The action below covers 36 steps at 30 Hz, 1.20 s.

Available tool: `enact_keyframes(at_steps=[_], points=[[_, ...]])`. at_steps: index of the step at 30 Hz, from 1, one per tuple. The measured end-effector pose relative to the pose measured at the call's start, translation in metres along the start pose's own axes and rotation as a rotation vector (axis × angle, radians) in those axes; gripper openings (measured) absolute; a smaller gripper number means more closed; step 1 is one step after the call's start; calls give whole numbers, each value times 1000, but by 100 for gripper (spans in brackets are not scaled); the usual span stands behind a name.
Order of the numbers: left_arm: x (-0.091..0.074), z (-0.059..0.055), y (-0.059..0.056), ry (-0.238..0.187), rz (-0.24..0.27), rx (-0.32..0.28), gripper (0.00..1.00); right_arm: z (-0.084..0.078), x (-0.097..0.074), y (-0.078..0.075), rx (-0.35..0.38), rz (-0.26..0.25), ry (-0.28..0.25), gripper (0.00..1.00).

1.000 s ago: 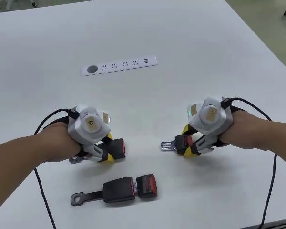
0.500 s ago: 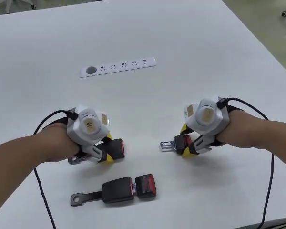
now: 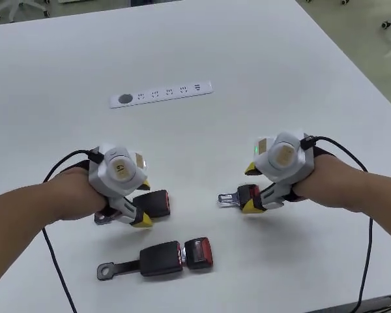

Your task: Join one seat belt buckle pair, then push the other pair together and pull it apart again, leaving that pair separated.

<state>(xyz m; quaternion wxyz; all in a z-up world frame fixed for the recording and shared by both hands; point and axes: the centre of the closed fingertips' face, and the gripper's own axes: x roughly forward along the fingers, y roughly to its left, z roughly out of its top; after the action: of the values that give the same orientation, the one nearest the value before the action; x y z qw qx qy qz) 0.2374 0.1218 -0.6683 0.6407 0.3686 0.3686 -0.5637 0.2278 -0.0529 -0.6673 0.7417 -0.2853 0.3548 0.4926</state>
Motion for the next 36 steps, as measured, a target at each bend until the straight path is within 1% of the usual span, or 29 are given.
enact_keyframes(at_steps=[1,3,5,6,7,8,9,11,12,13,16,18,19,20,21,23,24,26,27,28,31,33,34,36], points=[[-3,3,0,-10,10,-3,54,6,-7,4,10,-10,-17,51],[-11,9,-2,-30,25,-11,56,9,-11,8,23,-25,-33,54],[-19,17,-5,-64,43,-15,57,15,-14,15,25,-31,-50,55],[-22,18,-7,-77,52,-29,58,17,-16,20,26,-35,-53,56],[-24,19,-10,-86,58,-39,58,18,-16,22,27,-37,-55,56],[-28,23,-15,-103,69,-51,59,21,-18,28,27,-39,-65,56],[-30,24,-18,-113,74,-65,59,22,-18,30,27,-44,-71,57],[-36,28,-29,-139,83,-102,61,28,-21,39,30,-57,-95,60],[-35,26,-31,-151,85,-114,62,32,-22,47,34,-58,-108,61],[-36,26,-38,-162,86,-120,62,33,-22,50,34,-59,-115,61],[-38,21,-48,-174,97,-141,65,37,-24,68,28,-62,-126,63],[-41,19,-61,-196,109,-176,67,37,-25,76,29,-70,-135,65],[-42,18,-67,-201,110,-178,68,37,-26,78,32,-74,-139,67],[-44,19,-78,-202,111,-179,69,38,-28,81,41,-83,-148,68],[-45,17,-82,-201,115,-183,70,37,-30,83,45,-89,-152,69],[-48,11,-86,-202,132,-204,74,37,-34,89,60,-100,-162,71],[-52,6,-86,-205,141,-218,75,37,-36,90,65,-105,-165,72],[-58,-1,-90,-208,155,-236,76,34,-40,91,80,-121,-177,75],[-60,-4,-92,-208,162,-244,76,33,-42,94,92,-125,-182,76],[-63,-9,-92,-208,175,-258,77,32,-45,98,118,-125,-190,77],[-70,-21,-94,-211,200,-287,78,25,-52,103,137,-136,-202,78],[-75,-30,-95,-212,220,-309,80,18,-57,107,151,-148,-197,77],[-77,-31,-97,-213,229,-319,81,15,-59,107,159,-156,-197,78],[-81,-41,-98,-216,244,-342,83,8,-64,108,181,-168,-193,79]])
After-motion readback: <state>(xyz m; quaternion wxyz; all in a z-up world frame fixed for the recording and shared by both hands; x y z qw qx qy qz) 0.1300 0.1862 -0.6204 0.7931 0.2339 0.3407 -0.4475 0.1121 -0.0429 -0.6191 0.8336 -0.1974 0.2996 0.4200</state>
